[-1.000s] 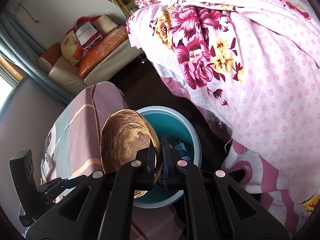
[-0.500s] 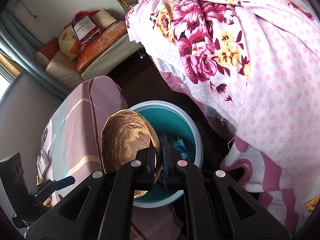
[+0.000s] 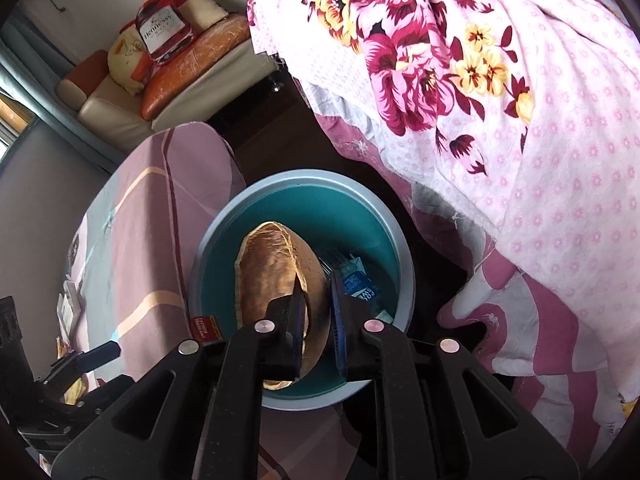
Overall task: Collect trash
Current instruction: 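Open both grippers to drop the can and bowl into the bin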
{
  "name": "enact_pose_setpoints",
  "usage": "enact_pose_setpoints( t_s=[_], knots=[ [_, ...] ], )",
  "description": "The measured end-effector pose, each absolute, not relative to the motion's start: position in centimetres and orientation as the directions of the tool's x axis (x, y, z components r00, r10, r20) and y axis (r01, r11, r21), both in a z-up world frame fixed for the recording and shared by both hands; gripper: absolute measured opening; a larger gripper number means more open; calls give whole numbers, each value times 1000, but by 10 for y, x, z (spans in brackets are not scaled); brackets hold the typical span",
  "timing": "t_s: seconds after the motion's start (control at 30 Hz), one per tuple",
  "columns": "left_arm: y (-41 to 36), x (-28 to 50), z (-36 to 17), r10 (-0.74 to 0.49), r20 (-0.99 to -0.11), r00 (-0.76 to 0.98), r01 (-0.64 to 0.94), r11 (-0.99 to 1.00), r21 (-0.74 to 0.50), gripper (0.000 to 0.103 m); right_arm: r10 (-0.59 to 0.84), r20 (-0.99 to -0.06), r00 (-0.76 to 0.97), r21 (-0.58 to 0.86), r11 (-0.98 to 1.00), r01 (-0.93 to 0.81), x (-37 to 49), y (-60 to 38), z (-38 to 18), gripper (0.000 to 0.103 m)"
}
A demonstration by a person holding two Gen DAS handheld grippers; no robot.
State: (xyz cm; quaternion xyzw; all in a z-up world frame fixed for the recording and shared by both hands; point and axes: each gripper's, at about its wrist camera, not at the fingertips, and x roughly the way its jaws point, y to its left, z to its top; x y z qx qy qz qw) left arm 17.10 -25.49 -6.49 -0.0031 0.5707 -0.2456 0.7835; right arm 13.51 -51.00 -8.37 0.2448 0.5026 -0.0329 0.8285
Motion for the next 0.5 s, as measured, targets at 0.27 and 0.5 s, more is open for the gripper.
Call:
enact_pose_setpoints(
  t_s=[0.27, 0.5],
  knots=[
    [-251, 166, -62, -396, -889, 232, 379, 878, -292, 88, 178, -864, 472, 362, 870, 334, 128, -517, -91, 22],
    [-239, 160, -59, -398, -885, 243, 366, 882, -297, 89, 168, -855, 490, 360, 873, 329, 125, -515, -78, 38]
  ],
)
